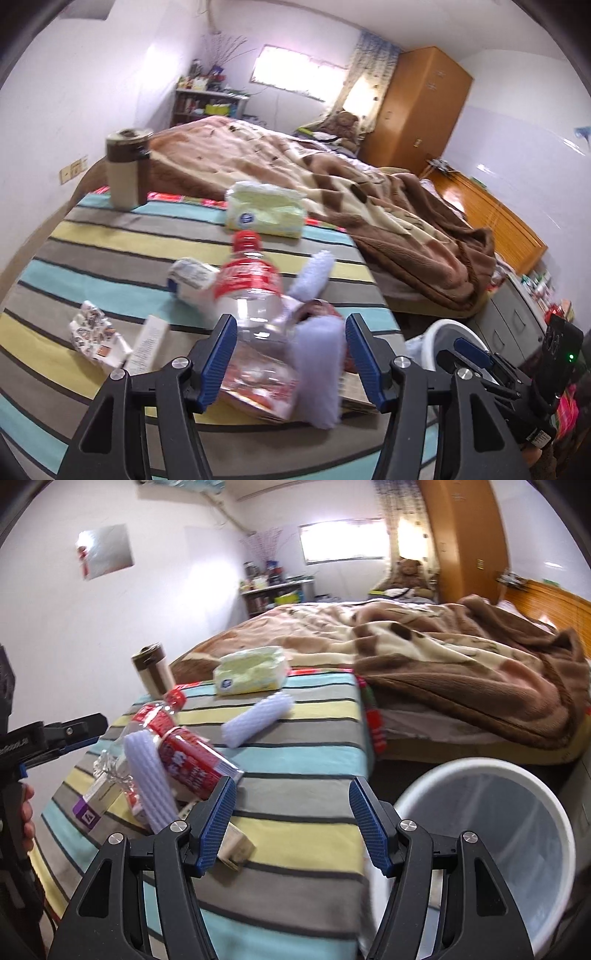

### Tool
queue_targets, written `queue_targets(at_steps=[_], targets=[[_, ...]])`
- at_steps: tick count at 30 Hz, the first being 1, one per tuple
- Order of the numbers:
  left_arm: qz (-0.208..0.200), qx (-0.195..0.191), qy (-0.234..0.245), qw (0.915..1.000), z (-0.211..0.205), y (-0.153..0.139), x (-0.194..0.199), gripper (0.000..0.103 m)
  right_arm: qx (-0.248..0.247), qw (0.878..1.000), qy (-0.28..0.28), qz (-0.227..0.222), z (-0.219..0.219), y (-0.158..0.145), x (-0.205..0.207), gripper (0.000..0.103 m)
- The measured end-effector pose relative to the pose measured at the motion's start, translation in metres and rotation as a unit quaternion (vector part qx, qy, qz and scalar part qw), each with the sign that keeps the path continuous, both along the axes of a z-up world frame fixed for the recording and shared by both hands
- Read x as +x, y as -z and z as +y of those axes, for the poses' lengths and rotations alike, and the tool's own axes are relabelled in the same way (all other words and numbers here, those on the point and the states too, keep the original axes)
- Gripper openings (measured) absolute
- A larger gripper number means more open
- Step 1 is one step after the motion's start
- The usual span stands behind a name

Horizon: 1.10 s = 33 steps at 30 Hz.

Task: Collect trash
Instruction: 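Grasp the red-label plastic bottle with the left tool while the right tool grasps the milk can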

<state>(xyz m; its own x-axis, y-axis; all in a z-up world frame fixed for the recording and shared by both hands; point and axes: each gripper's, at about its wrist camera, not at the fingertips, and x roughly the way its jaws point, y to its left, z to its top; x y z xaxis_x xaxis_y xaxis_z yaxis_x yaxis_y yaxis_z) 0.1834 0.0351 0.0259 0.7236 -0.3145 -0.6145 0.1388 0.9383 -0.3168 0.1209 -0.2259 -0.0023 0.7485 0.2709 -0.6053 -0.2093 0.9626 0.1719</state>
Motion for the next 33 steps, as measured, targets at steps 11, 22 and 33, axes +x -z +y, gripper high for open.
queue_targets(at_steps=[11,22,33], targets=[[0.04,-0.016,0.016,0.9989,0.015,0.019,0.053,0.061,-0.024,0.994,-0.107,0.021,0.041,0.01,0.032,0.067],[0.084,-0.003,0.045,0.9955,0.003,0.037,0.083,0.061,-0.02,0.984,-0.173,0.047,0.062,0.018,0.052,0.073],[0.111,0.001,0.061,0.9919,0.004,0.047,0.095,0.061,-0.041,0.975,-0.203,0.077,0.079,0.032,0.071,0.073]])
